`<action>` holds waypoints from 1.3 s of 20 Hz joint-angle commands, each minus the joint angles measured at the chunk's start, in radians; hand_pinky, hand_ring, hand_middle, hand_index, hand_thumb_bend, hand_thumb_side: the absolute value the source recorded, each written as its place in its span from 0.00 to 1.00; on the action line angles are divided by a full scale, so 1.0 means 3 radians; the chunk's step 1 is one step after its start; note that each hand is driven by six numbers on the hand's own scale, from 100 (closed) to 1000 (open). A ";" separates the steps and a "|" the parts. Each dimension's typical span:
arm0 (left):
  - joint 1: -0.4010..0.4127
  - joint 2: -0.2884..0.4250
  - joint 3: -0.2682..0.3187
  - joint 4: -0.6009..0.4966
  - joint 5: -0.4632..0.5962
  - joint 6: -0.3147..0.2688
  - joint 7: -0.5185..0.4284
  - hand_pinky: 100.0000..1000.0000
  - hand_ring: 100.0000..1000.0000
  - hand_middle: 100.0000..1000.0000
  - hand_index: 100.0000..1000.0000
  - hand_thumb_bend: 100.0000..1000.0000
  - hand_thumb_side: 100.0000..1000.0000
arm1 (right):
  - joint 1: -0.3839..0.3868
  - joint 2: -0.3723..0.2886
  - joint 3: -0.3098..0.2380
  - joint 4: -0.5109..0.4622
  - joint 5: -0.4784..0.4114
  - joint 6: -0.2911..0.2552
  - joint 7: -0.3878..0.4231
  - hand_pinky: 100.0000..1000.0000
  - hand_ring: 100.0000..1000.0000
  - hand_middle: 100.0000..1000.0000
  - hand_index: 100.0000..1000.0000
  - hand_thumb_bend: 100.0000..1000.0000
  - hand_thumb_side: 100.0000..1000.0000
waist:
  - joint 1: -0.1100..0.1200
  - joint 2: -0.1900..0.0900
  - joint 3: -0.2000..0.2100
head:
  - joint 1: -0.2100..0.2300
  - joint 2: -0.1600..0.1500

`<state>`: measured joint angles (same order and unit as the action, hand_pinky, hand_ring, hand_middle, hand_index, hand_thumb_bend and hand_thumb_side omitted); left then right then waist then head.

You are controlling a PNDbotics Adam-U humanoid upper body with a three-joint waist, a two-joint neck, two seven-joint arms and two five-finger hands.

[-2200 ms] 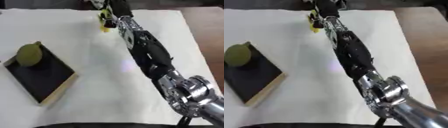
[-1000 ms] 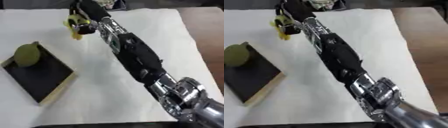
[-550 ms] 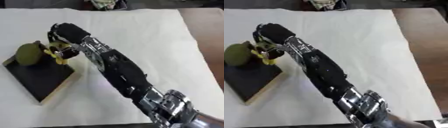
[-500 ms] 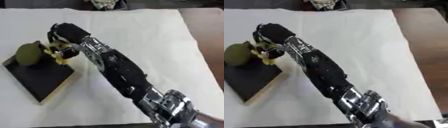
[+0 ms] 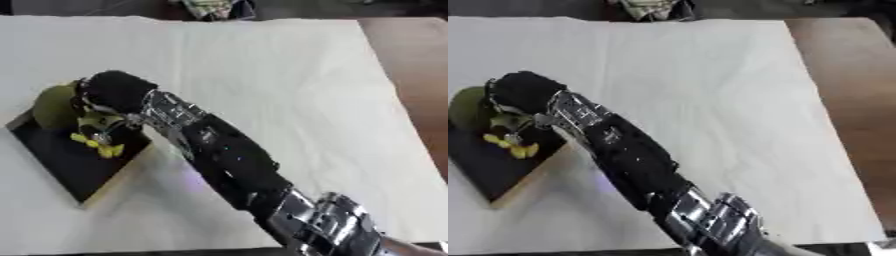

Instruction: Pick up objects on the table and place them in the box.

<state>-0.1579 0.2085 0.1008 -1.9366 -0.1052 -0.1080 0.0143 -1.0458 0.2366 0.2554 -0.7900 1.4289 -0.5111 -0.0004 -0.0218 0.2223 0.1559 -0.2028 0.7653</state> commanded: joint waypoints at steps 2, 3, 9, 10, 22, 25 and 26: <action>-0.0030 0.0042 0.0036 -0.0070 0.0002 0.0005 0.0020 0.47 0.88 0.65 0.78 0.00 0.65 | -0.0050 0.0027 0.0020 -0.0101 0.0116 -0.0136 0.0144 0.71 0.80 0.82 0.94 0.00 0.20 | 0.0018 -0.0050 -0.0003 | 0.0008 0.0016; -0.0030 0.0041 0.0037 -0.0069 0.0001 0.0006 0.0022 0.47 0.88 0.65 0.78 0.00 0.65 | -0.0049 0.0025 0.0017 -0.0104 0.0136 -0.0141 0.0183 0.75 0.83 0.87 0.96 0.00 0.19 | 0.0019 -0.0049 -0.0006 | 0.0010 0.0016; -0.0027 0.0037 0.0044 -0.0065 -0.0001 0.0005 0.0033 0.47 0.88 0.65 0.78 0.00 0.65 | -0.0045 0.0013 -0.0024 -0.0120 0.0185 -0.0016 0.0309 0.82 0.91 0.95 0.99 0.00 0.20 | 0.0023 -0.0048 -0.0015 | 0.0018 0.0016; -0.0027 0.0037 0.0044 -0.0065 -0.0001 0.0005 0.0034 0.47 0.88 0.65 0.78 0.00 0.65 | -0.0046 0.0012 -0.0024 -0.0122 0.0181 -0.0011 0.0315 0.82 0.91 0.95 0.99 0.00 0.20 | 0.0023 -0.0048 -0.0015 | 0.0018 0.0016; 0.0021 0.0040 0.0088 -0.0055 -0.0012 0.0012 0.0091 0.47 0.88 0.65 0.78 0.00 0.65 | -0.0196 -0.0427 -0.0758 -0.0310 -0.0390 0.0307 -0.0100 0.81 0.87 0.89 0.95 0.00 0.31 | 0.0055 -0.0064 -0.0164 | 0.0133 0.0016; 0.0031 0.0044 0.0091 -0.0044 -0.0022 0.0014 0.0088 0.47 0.88 0.65 0.79 0.00 0.65 | -0.0181 -0.0549 -0.0878 -0.0499 -0.0560 0.0291 -0.0259 0.78 0.83 0.85 0.93 0.00 0.33 | 0.0063 -0.0069 -0.0219 | 0.0176 0.0016; 0.0032 0.0046 0.0091 -0.0042 -0.0024 0.0013 0.0087 0.47 0.88 0.65 0.79 0.00 0.65 | -0.0163 -0.0572 -0.0871 -0.0553 -0.0618 0.0298 -0.0306 0.78 0.83 0.85 0.93 0.00 0.33 | 0.0063 -0.0069 -0.0224 | 0.0180 0.0016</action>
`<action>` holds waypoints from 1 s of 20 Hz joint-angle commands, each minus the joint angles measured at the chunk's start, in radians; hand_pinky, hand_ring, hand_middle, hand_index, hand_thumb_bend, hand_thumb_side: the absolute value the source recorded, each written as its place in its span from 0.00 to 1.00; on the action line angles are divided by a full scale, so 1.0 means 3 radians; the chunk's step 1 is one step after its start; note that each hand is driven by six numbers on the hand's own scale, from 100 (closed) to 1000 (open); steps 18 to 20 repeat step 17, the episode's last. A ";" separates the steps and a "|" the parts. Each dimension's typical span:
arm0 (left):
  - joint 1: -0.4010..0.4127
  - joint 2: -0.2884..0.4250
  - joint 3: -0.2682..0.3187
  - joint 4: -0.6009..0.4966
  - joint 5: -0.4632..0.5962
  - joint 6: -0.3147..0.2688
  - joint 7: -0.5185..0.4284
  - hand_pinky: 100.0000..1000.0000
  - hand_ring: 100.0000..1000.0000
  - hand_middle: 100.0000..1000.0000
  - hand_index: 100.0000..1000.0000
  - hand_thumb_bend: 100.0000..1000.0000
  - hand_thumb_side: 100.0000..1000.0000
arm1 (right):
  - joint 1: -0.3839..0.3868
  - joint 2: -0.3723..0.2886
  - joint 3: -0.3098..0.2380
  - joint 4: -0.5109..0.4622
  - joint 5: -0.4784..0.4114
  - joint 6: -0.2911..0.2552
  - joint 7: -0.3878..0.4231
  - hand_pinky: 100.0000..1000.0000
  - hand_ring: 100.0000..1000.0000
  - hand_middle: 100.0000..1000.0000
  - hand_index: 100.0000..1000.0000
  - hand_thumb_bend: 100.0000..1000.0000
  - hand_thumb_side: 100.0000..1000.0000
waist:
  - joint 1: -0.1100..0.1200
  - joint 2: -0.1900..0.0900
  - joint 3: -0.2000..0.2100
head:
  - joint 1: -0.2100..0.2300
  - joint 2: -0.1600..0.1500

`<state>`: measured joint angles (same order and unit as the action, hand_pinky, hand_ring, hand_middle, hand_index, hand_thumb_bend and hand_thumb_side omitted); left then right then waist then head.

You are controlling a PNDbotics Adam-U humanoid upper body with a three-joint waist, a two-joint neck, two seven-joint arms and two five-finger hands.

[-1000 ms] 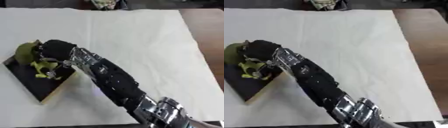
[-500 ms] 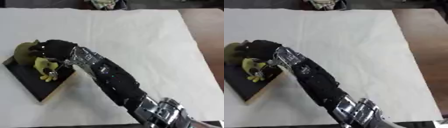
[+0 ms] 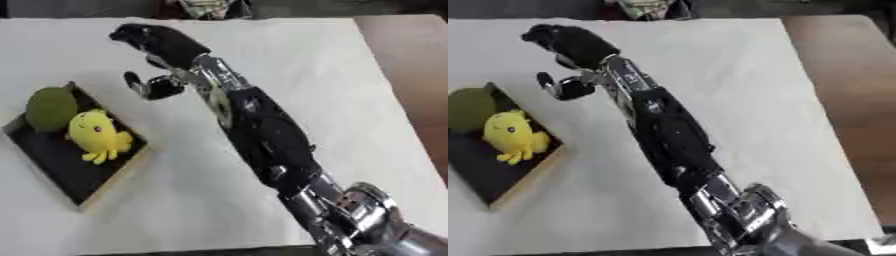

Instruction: Pick up objects on the table and place them in the box.

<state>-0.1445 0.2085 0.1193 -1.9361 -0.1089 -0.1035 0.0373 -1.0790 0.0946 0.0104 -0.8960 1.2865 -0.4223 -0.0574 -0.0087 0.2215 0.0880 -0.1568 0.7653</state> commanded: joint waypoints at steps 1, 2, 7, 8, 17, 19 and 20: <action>-0.0012 0.0046 0.0029 -0.0043 -0.0013 -0.0003 0.0009 0.47 0.88 0.65 0.79 0.00 0.65 | -0.0041 -0.0116 -0.0037 -0.0233 -0.0203 0.0016 -0.0141 0.78 0.83 0.85 0.93 0.00 0.33 | 0.0019 -0.0067 0.0000 | 0.0029 0.0016; -0.0005 0.0047 0.0030 -0.0036 -0.0017 0.0000 0.0006 0.47 0.88 0.65 0.78 0.00 0.66 | -0.0012 -0.0149 -0.0045 -0.0274 -0.0260 0.0035 -0.0165 0.75 0.78 0.80 0.91 0.00 0.39 | 0.0016 -0.0069 -0.0024 | 0.0051 0.0016; 0.0021 0.0061 0.0050 -0.0021 -0.0048 -0.0002 -0.0003 0.47 0.89 0.66 0.79 0.00 0.65 | 0.0333 -0.0466 -0.0197 -0.0662 -0.0528 -0.0063 -0.0402 0.74 0.75 0.79 0.93 0.00 0.43 | 0.0011 -0.0071 -0.0148 | 0.0156 0.0016; 0.0023 0.0063 0.0051 -0.0020 -0.0050 -0.0002 -0.0002 0.47 0.89 0.66 0.79 0.00 0.66 | 0.0413 -0.0512 -0.0183 -0.0749 -0.0582 -0.0062 -0.0455 0.74 0.75 0.79 0.93 0.00 0.43 | 0.0010 -0.0071 -0.0163 | 0.0168 0.0016; 0.0030 0.0052 0.0060 -0.0004 -0.0052 -0.0011 -0.0002 0.47 0.89 0.66 0.78 0.00 0.66 | 0.1185 -0.0736 -0.0042 -0.1558 -0.1080 0.0111 -0.0821 0.74 0.74 0.76 0.92 0.00 0.45 | 0.0020 -0.0045 -0.0218 | 0.0317 0.0016; 0.0030 0.0052 0.0060 -0.0004 -0.0052 -0.0011 -0.0002 0.47 0.89 0.66 0.78 0.00 0.66 | 0.1185 -0.0736 -0.0042 -0.1558 -0.1080 0.0111 -0.0821 0.74 0.74 0.76 0.92 0.00 0.45 | 0.0020 -0.0045 -0.0218 | 0.0317 0.0016; 0.0030 0.0052 0.0060 -0.0004 -0.0052 -0.0011 -0.0002 0.47 0.89 0.66 0.78 0.00 0.66 | 0.1185 -0.0736 -0.0042 -0.1558 -0.1080 0.0111 -0.0821 0.74 0.74 0.76 0.92 0.00 0.45 | 0.0020 -0.0045 -0.0218 | 0.0317 0.0016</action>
